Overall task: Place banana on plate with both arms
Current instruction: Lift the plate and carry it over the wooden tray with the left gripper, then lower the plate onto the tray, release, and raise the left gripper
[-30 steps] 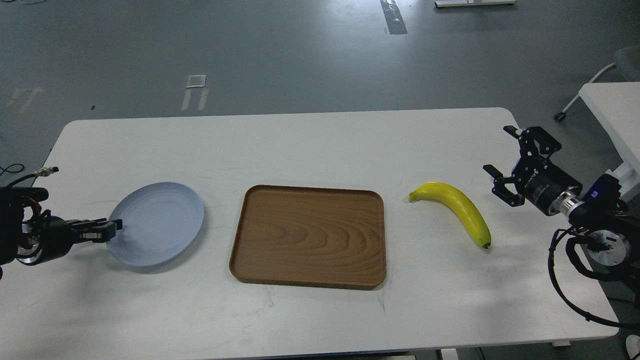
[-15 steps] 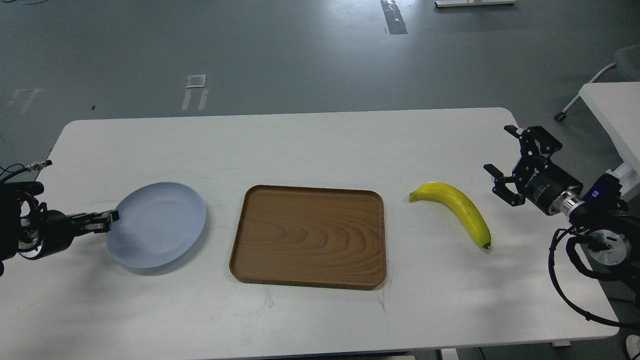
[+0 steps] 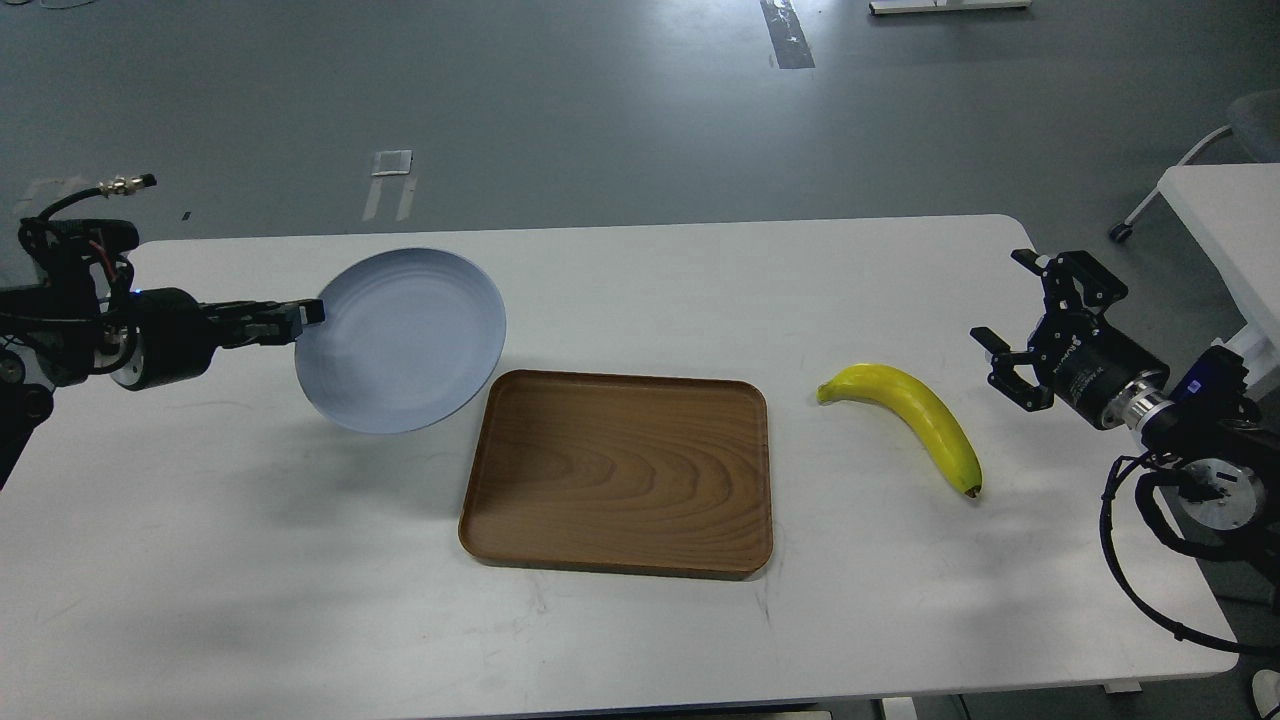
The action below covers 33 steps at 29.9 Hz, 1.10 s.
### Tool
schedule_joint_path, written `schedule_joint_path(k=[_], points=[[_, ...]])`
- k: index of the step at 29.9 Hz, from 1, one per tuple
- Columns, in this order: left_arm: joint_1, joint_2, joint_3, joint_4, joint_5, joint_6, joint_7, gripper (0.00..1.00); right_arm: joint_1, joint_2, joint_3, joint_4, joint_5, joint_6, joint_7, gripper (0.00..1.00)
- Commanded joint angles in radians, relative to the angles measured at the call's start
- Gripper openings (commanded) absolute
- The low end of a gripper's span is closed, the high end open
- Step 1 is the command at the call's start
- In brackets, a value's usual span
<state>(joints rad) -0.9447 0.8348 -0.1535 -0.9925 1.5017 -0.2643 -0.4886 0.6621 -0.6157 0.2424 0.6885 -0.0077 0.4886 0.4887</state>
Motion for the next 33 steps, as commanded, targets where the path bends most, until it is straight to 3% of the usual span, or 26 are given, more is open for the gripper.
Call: schedule_joint_path(k=[1, 13, 19, 25, 33], points=[[-0.02, -0.068, 0.0, -0.014, 0.104, -0.003, 0.0, 0.0, 0.001, -0.001, 0.0, -0.001, 0.0, 0.0, 0.0, 1.0], [-0.105, -0.348, 0.144, 0.089, 0.152, -0.016, 0.0, 0.0, -0.004, -0.006, -0.002, -0.001, 0.0, 0.0, 0.0, 1.0], [-0.121, -0.488, 0.205, 0.218, 0.15, -0.032, 0.0, 0.0, -0.007, -0.006, -0.002, -0.001, 0.0, 0.0, 0.0, 1.0], [-0.12, -0.565, 0.224, 0.305, 0.146, -0.036, 0.0, 0.0, -0.01, -0.009, -0.002, -0.001, 0.0, 0.0, 0.0, 1.0], [-0.115, -0.585, 0.226, 0.322, 0.134, -0.062, 0.0, 0.0, -0.01, -0.009, -0.002, -0.014, 0.0, 0.0, 0.0, 1.0]])
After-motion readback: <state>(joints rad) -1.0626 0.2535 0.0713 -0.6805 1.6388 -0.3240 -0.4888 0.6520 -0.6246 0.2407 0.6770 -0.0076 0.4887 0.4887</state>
